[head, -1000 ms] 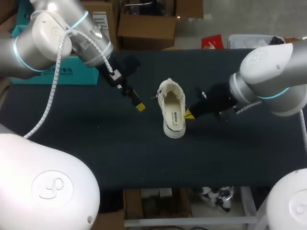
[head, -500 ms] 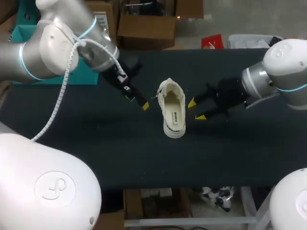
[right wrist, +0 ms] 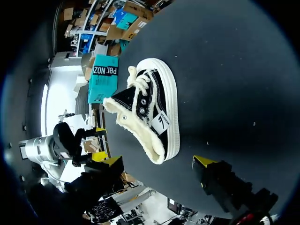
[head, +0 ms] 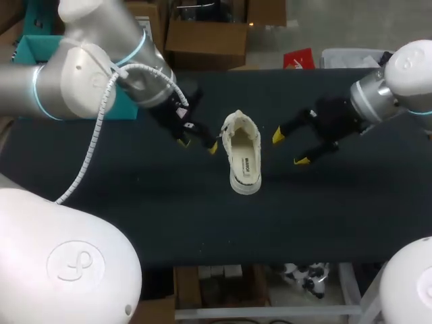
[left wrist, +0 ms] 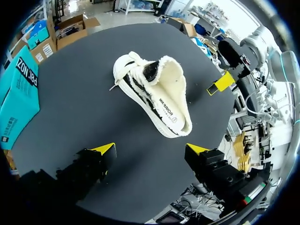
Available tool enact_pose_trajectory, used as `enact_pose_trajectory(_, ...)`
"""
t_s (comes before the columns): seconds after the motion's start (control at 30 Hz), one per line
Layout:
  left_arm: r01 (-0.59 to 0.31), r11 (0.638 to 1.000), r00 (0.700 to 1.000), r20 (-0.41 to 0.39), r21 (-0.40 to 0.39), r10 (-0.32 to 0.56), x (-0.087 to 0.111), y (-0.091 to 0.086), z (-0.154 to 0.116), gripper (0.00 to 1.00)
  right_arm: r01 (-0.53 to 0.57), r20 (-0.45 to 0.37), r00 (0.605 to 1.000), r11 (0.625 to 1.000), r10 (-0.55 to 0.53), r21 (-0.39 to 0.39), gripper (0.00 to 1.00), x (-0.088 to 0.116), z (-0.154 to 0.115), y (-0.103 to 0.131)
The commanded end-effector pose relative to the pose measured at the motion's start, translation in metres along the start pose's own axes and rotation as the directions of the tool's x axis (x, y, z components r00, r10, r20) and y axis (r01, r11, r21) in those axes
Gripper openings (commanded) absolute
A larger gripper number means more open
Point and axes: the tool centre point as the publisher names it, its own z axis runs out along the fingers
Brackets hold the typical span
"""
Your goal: Open the shoe tongue, take the insole out of the shoe, put the insole back into the shoe, and pack the shoe into the shoebox
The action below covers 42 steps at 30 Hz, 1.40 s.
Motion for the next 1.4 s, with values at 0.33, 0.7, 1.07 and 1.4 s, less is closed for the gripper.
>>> enact_pose_trajectory(0.33, 0.222, 0.965, 0.955, 0.169, 0.137, -0.244, 0.008, -0.007, 0.018, 1.0, 0.234, 0.034, 0.969, 0.956, -0.244, 0.177, 1.0, 0.0, -0.018, 0.006)
enact_pose_trajectory(0.7, 0.395, 0.912, 0.887, 0.212, 0.111, -0.41, 0.013, -0.025, 0.044, 1.0, 0.417, 0.16, 0.879, 0.887, -0.45, 0.2, 1.0, -0.016, -0.035, 0.006)
enact_pose_trajectory(1.07, 0.519, 0.848, 0.808, 0.261, 0.109, -0.528, 0.016, -0.052, 0.071, 1.0, 0.652, 0.274, 0.6, 0.658, -0.752, 0.377, 1.0, -0.024, -0.05, 0.004)
enact_pose_trajectory(1.4, 0.586, 0.804, 0.756, 0.288, 0.102, -0.587, 0.003, -0.067, 0.092, 0.94, 0.695, 0.306, 0.378, 0.486, -0.874, 0.53, 1.0, -0.031, -0.042, -0.002)
